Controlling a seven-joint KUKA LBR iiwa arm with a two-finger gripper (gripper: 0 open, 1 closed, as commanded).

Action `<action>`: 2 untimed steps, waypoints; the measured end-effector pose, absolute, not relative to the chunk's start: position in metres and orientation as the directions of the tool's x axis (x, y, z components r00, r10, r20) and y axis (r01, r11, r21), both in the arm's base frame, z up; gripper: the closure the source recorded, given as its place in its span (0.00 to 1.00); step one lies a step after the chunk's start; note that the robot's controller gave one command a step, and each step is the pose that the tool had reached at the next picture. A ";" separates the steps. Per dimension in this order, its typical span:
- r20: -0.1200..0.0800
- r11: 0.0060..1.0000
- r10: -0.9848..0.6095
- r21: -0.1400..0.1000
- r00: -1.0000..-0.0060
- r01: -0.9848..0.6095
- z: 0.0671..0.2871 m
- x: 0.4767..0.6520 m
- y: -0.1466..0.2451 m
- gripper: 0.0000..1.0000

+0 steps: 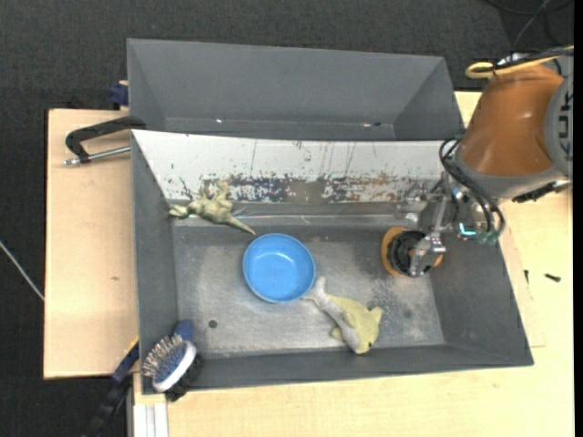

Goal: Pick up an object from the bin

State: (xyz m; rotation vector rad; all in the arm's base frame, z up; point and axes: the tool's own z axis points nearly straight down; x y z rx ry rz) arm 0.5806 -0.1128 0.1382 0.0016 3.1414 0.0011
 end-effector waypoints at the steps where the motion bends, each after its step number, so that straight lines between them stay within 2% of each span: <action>1: -0.020 0.995 0.095 0.010 -0.995 0.095 0.100 0.586 -0.120 0.00; 2: -0.020 0.995 0.096 0.010 -0.995 0.095 0.100 0.586 -0.120 1.00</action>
Offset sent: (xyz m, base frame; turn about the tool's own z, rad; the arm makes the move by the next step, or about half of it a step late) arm -0.0022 -0.0177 -0.0587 0.1036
